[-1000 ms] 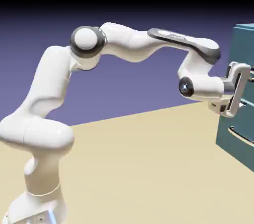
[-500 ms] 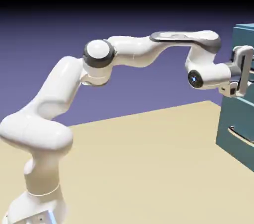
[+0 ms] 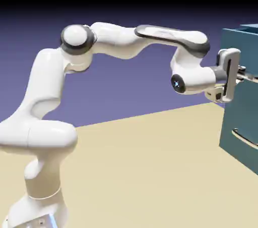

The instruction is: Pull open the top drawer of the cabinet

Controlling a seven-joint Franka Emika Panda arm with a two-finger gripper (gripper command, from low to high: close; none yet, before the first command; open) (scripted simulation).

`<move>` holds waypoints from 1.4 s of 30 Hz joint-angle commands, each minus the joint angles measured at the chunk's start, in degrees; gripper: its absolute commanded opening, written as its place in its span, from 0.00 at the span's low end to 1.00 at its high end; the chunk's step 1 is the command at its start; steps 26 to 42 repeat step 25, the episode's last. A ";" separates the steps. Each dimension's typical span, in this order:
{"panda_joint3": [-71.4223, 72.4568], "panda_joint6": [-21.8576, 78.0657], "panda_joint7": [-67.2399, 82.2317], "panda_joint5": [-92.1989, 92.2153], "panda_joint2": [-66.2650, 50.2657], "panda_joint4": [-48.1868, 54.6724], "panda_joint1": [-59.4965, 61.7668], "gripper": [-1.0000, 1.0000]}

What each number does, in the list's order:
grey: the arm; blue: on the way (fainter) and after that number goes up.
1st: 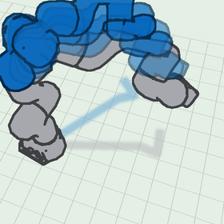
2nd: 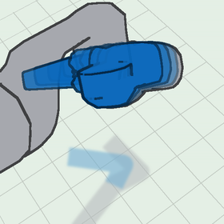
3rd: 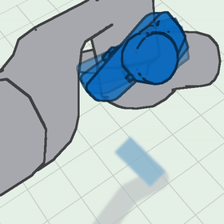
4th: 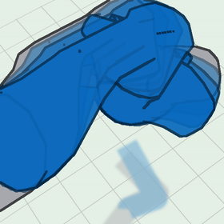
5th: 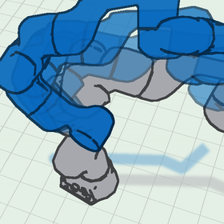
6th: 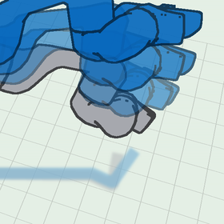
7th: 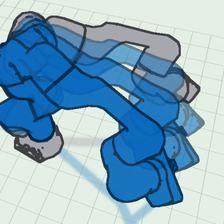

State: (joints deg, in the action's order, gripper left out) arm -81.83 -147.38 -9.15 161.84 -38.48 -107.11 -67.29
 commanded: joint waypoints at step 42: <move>-40.33 7.66 -3.51 -5.19 -8.24 -38.40 -46.33 1.00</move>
